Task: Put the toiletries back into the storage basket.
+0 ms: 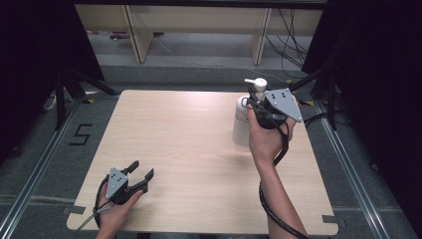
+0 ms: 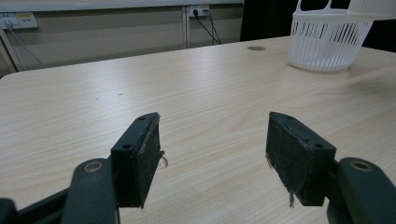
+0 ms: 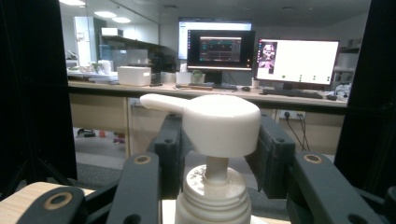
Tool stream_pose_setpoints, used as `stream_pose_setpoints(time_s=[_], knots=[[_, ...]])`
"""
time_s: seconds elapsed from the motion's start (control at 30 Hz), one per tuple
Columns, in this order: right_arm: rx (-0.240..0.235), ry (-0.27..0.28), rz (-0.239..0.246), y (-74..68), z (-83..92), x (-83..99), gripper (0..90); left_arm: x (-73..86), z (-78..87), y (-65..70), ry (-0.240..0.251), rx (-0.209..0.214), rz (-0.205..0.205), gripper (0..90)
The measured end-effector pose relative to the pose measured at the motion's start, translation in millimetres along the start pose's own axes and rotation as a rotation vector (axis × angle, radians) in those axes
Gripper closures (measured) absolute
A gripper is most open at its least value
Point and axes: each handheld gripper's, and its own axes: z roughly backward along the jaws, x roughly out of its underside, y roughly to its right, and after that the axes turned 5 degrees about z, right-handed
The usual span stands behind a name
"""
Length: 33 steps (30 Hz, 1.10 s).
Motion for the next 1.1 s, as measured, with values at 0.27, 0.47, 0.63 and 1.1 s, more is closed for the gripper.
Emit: stream_pose_setpoints(time_s=[0.27, 0.47, 0.63, 1.1], knots=[[0.016, 0.002, 0.008, 6.5, -0.7, -1.0, 60.0, 0.5, -1.3, -0.3, 0.014, 0.008, 0.001, 35.0], [0.022, 0.003, 0.016, 11.3, -1.9, -2.3, 60.0, 0.0, 0.1, -0.3, 0.001, 0.001, 0.0, 35.0], [0.025, -0.001, 0.001, 13.7, -2.8, -2.9, 60.0, 0.0, 0.2, -0.2, 0.001, 0.001, 0.0, 35.0], [0.05, -0.002, 0.011, 23.7, -6.6, -5.8, 60.0, 0.0, 0.2, -0.3, 0.002, 0.001, 0.0, 35.0]])
